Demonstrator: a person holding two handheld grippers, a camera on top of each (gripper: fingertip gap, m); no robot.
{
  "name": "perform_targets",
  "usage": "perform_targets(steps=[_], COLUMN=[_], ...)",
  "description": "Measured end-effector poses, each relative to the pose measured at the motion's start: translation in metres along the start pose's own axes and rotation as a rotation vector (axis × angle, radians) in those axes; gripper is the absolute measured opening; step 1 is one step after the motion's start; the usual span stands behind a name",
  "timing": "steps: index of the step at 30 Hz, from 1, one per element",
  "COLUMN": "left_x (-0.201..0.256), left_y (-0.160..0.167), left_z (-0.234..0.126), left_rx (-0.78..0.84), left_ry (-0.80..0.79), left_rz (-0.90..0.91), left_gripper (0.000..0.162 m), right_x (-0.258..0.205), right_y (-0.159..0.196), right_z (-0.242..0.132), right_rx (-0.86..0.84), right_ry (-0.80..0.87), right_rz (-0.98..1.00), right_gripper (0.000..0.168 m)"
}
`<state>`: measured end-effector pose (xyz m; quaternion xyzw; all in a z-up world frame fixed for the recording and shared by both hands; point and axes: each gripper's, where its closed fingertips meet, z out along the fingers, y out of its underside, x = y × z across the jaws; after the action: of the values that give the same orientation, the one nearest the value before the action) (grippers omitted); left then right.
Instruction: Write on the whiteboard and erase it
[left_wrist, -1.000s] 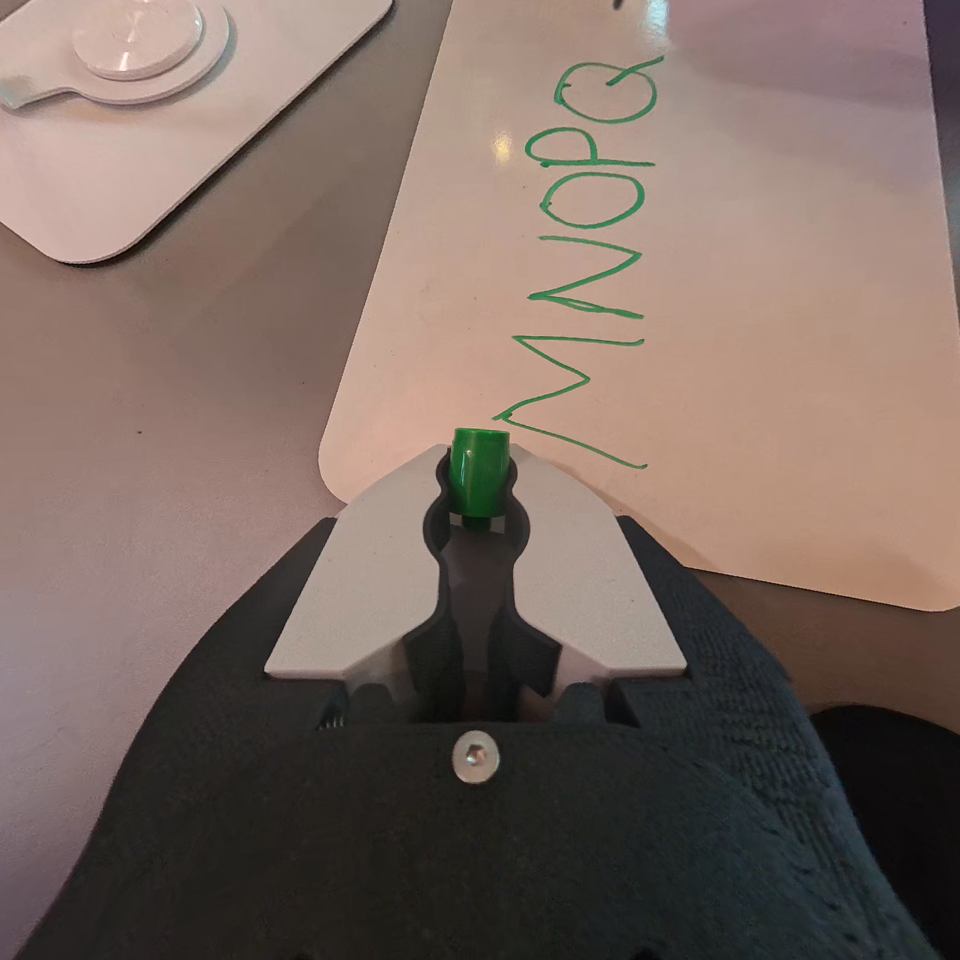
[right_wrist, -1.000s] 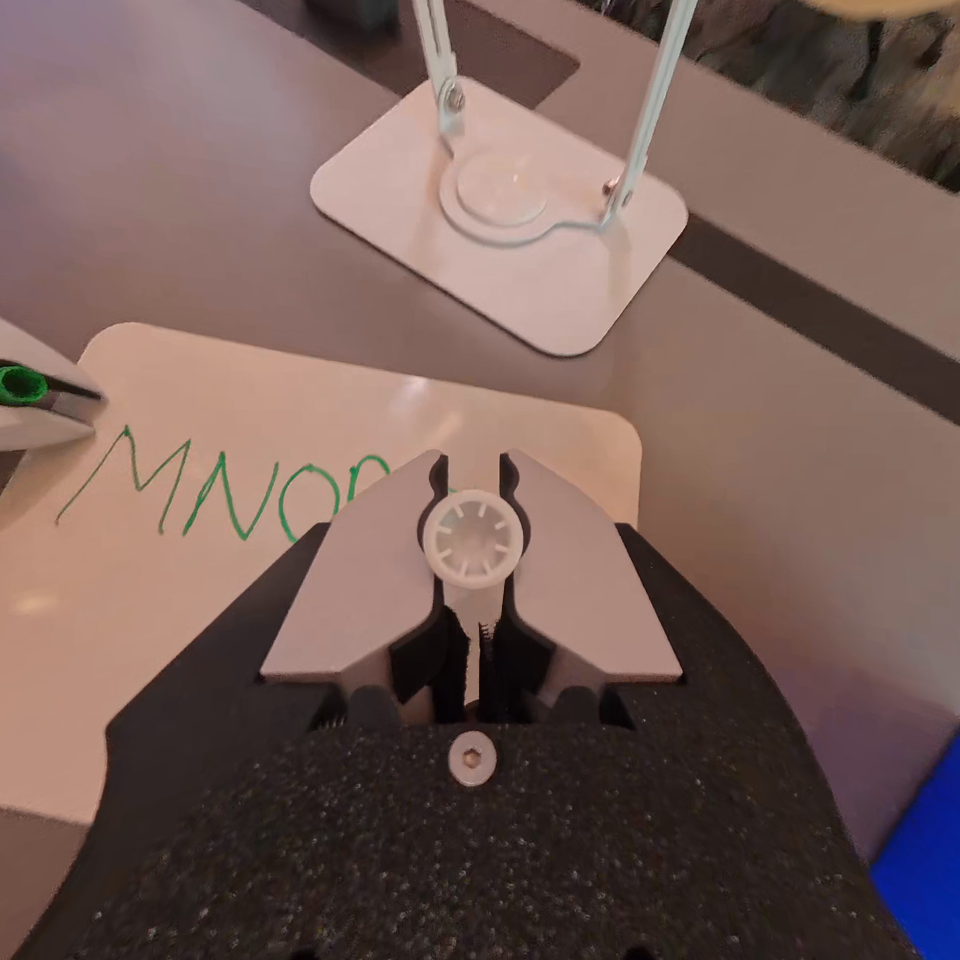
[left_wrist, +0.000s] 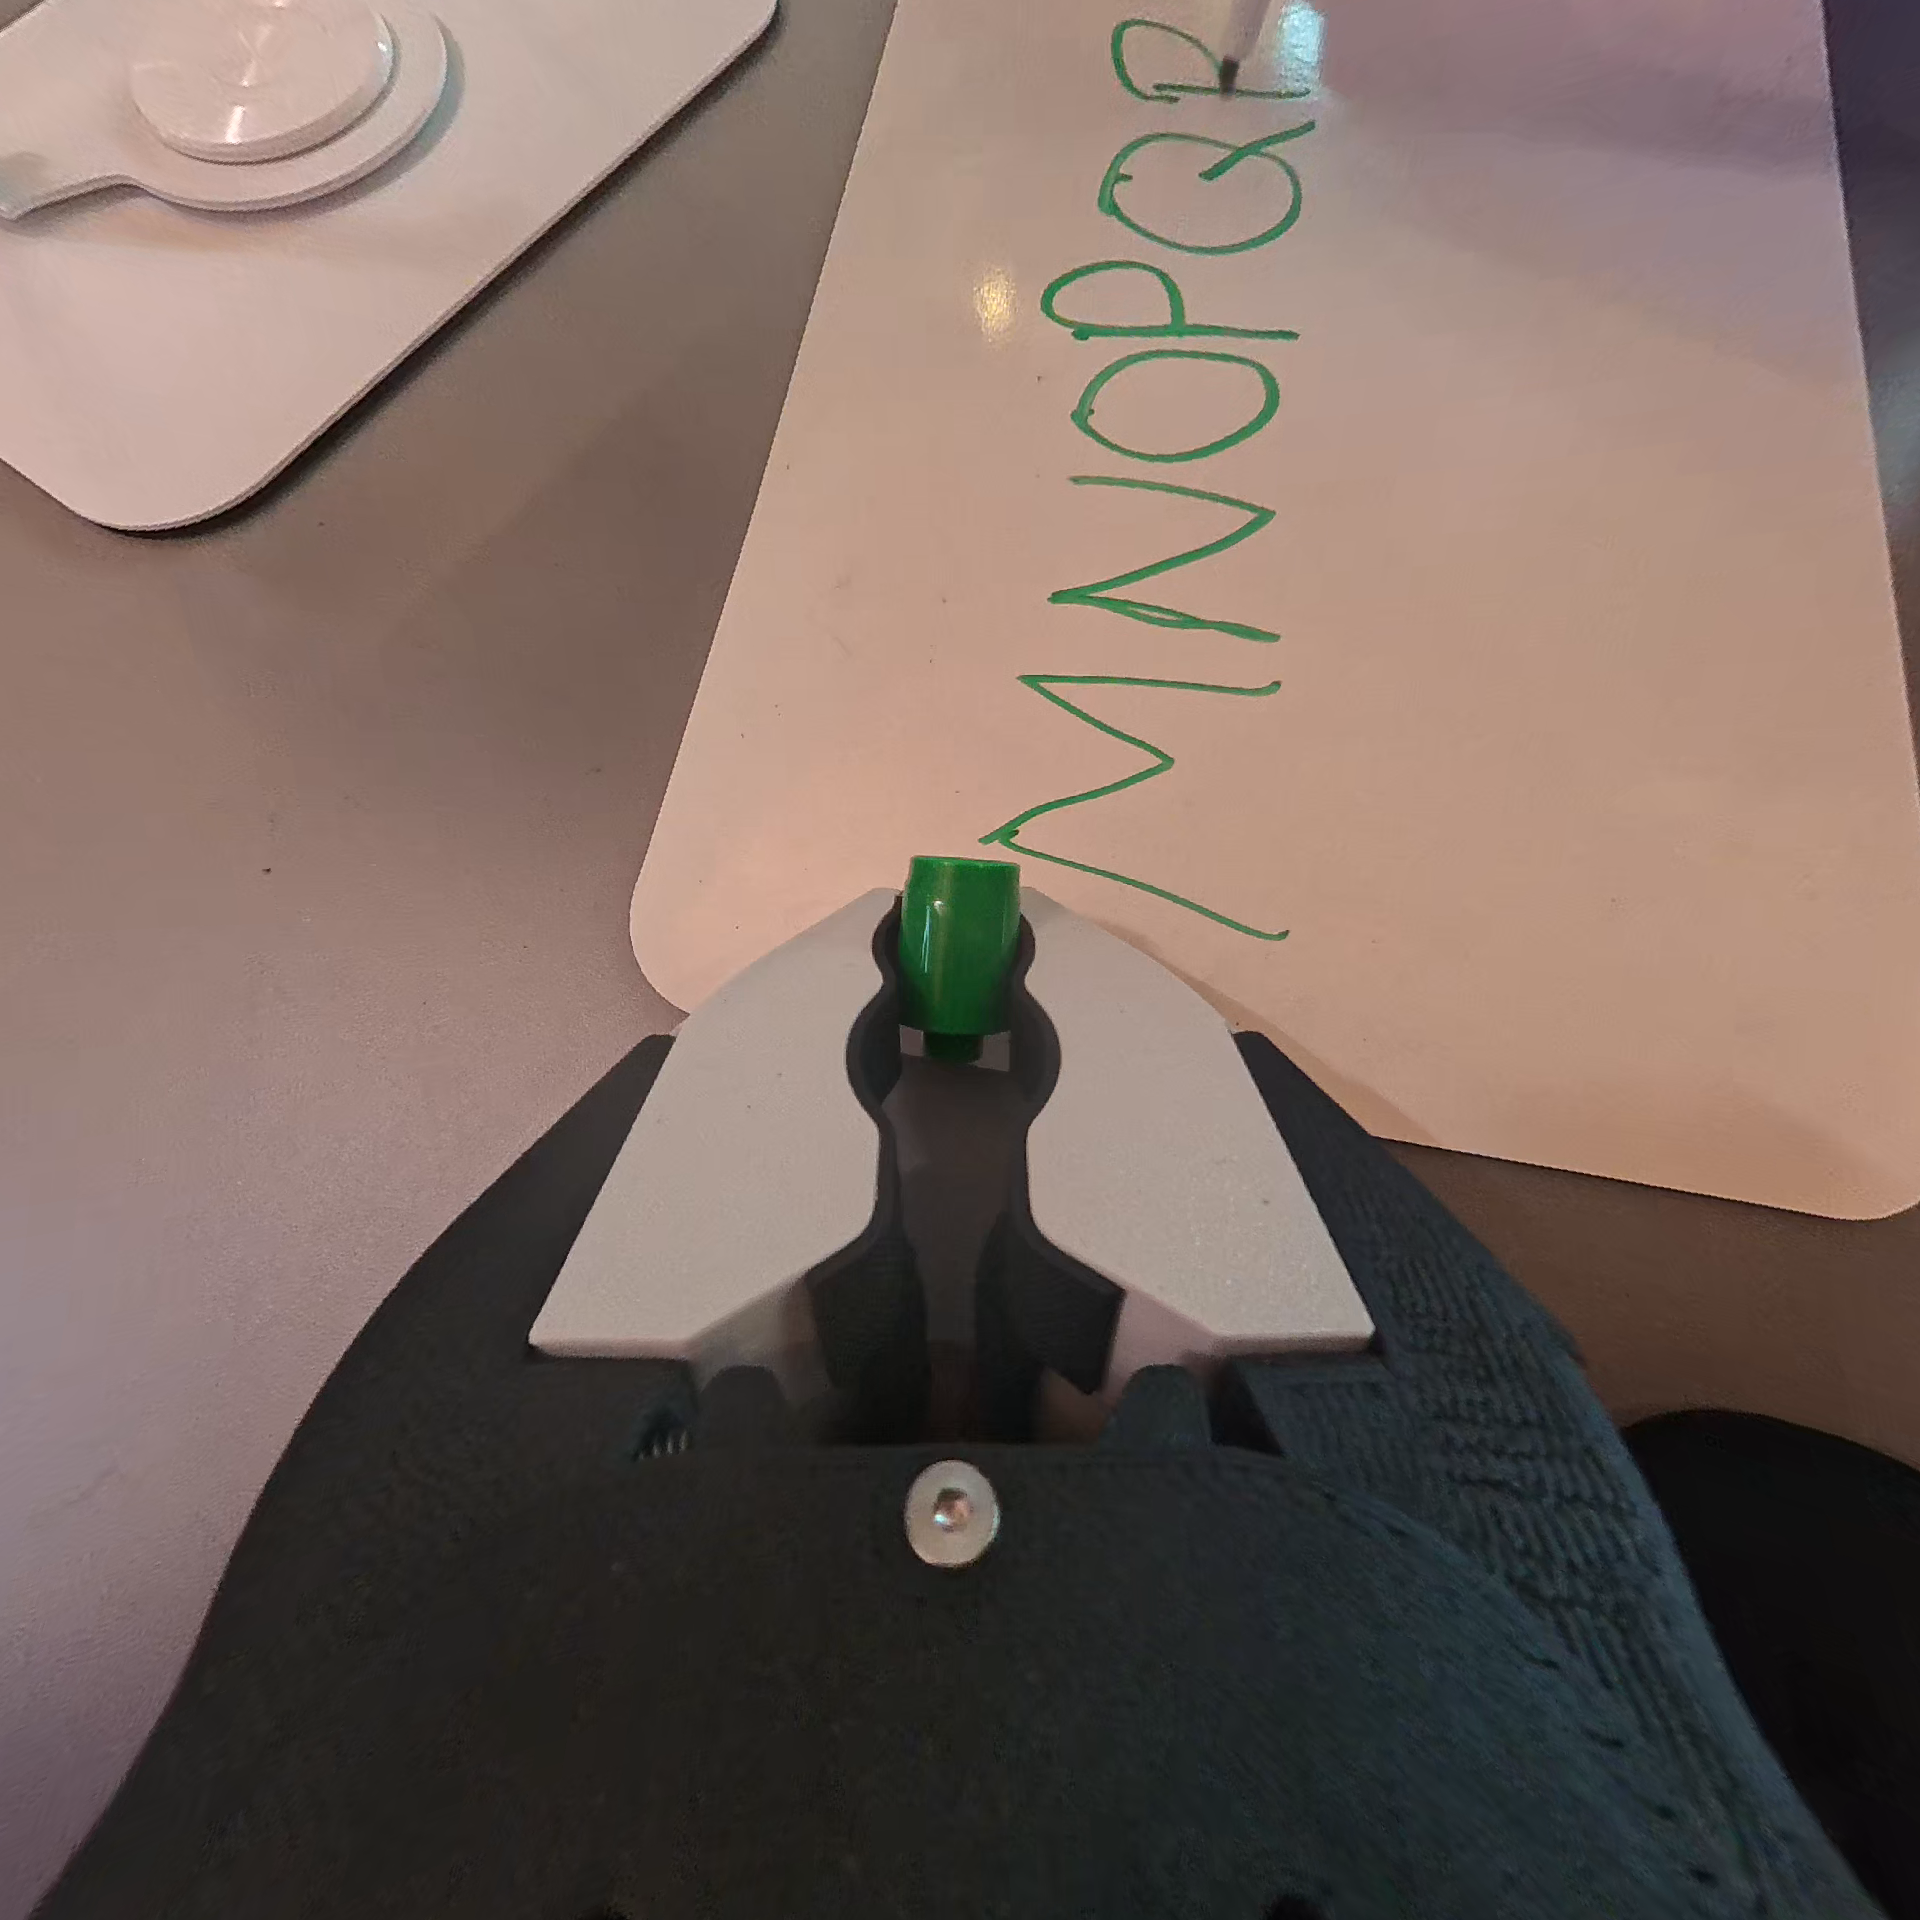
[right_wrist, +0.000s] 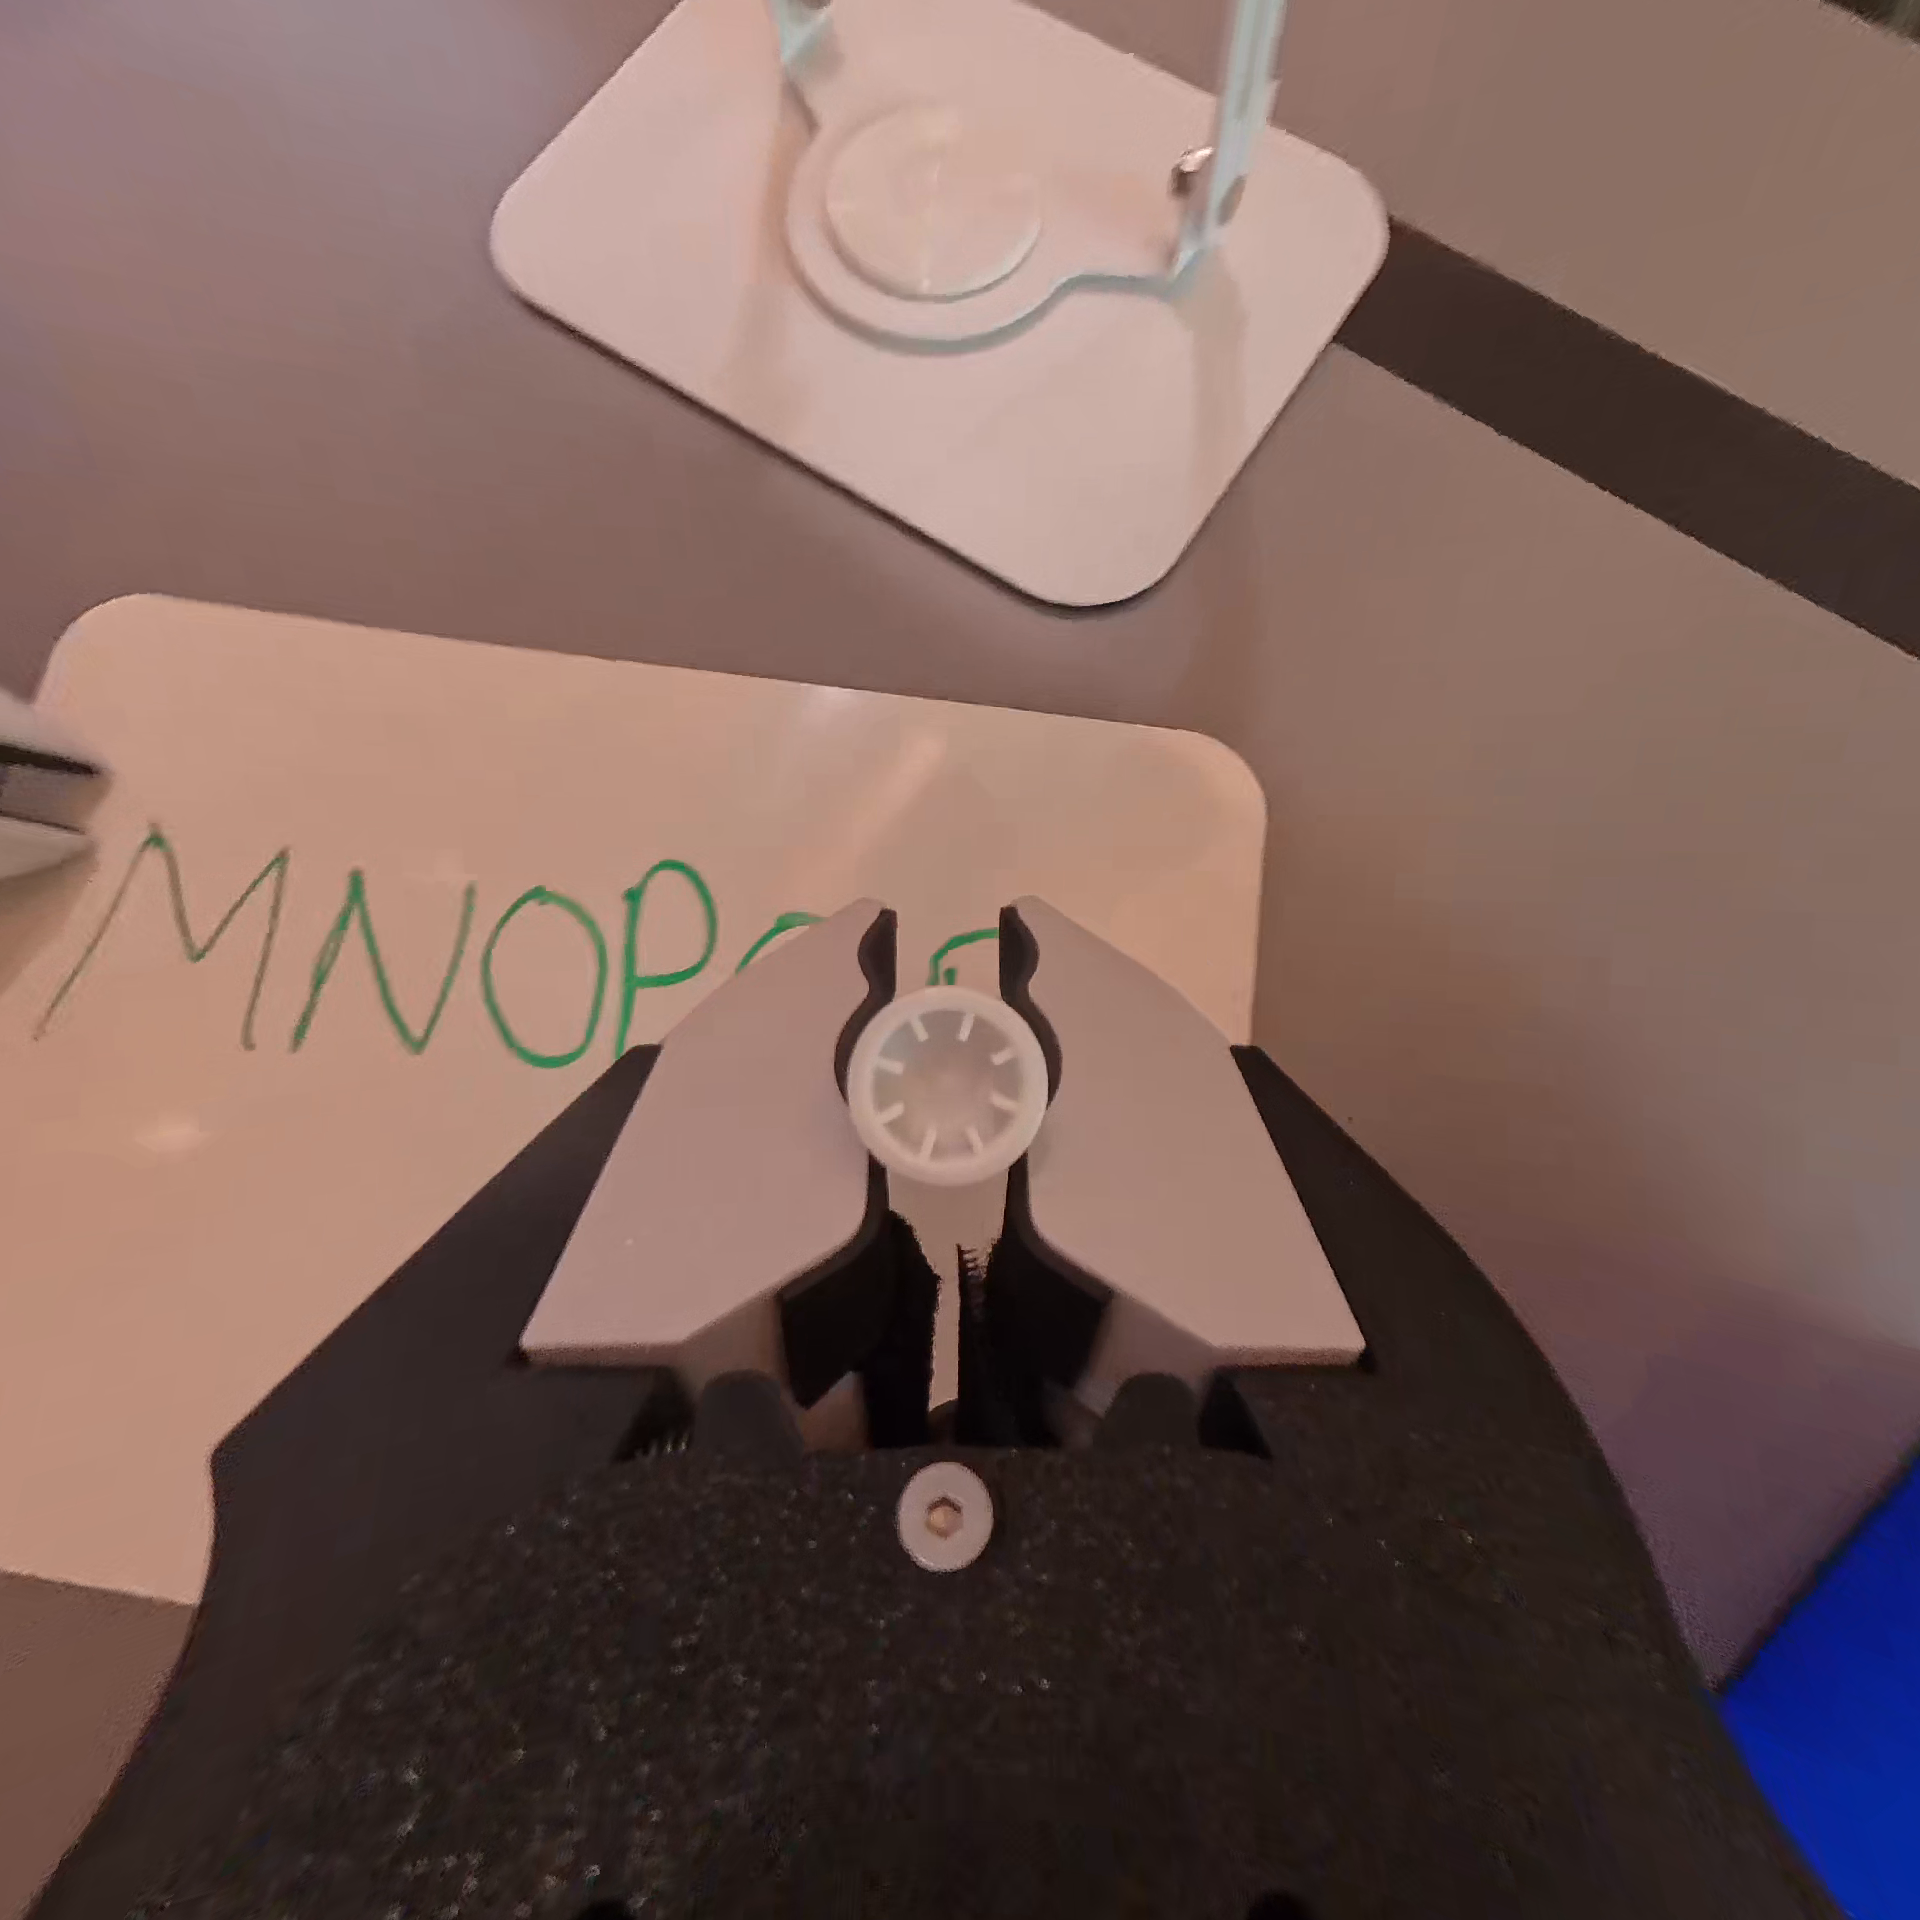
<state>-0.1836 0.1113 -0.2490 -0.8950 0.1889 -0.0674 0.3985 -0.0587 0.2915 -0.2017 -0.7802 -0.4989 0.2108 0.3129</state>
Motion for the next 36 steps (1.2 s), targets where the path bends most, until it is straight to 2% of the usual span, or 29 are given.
perform_targets(steps=[3, 6, 7, 9, 11, 14, 16, 19, 25, 32, 36], left_x=[0.0, 0.0, 0.0, 0.0, 0.0, 0.015, 0.029, 0.047, 0.058, 0.07, 0.064], left_y=[0.0, 0.0, 0.0, -0.001, -0.001, -0.014, -0.027, -0.042, -0.054, -0.054, -0.052], left_z=[0.0, 0.0, 0.0, 0.0, 0.0, -0.004, -0.01, -0.02, -0.031, -0.033, -0.033], left_rx=[0.001, 0.001, 0.001, 0.004, 0.008, 0.095, 0.182, 0.286, 0.377, 0.374, 0.367], left_ry=[-0.002, 0.001, -0.001, -0.01, -0.012, 0.063, 0.125, 0.197, 0.199, 0.191, 0.164], left_rz=[0.004, -0.001, 0.003, 0.016, 0.03, 0.089, 0.127, 0.187, 0.275, 0.386, 0.369], left_gripper=[0.016, 0.016, 0.016, 0.016, 0.016, 0.015, 0.015, 0.015, 0.015, 0.015, 0.014], right_x=[0.007, 0.045, 0.048, 0.034, 0.001, -0.082, -0.131, -0.167, -0.19, -0.206, -0.208], right_y=[0.002, 0.022, 0.019, -0.003, -0.026, -0.056, -0.059, -0.053, -0.042, -0.034, -0.031], right_z=[-0.002, -0.021, -0.028, -0.043, -0.062, -0.096, -0.109, -0.104, -0.086, -0.07, -0.065], right_rx=[0.016, -0.082, -0.041, 0.141, 0.334, 0.622, 0.7, 0.721, 0.658, 0.598, 0.616], right_ry=[0.041, 0.203, 0.216, 0.174, 0.059, -0.334, -0.571, -0.67, -0.758, -0.757, -0.716], right_rz=[-0.002, 0.04, 0.038, 0.023, 0.021, 0.067, 0.11, 0.123, 0.164, 0.13, 0.138], right_gripper=[0.02, 0.02, 0.02, 0.02, 0.019, 0.02, 0.02, 0.02, 0.02, 0.02, 0.02])
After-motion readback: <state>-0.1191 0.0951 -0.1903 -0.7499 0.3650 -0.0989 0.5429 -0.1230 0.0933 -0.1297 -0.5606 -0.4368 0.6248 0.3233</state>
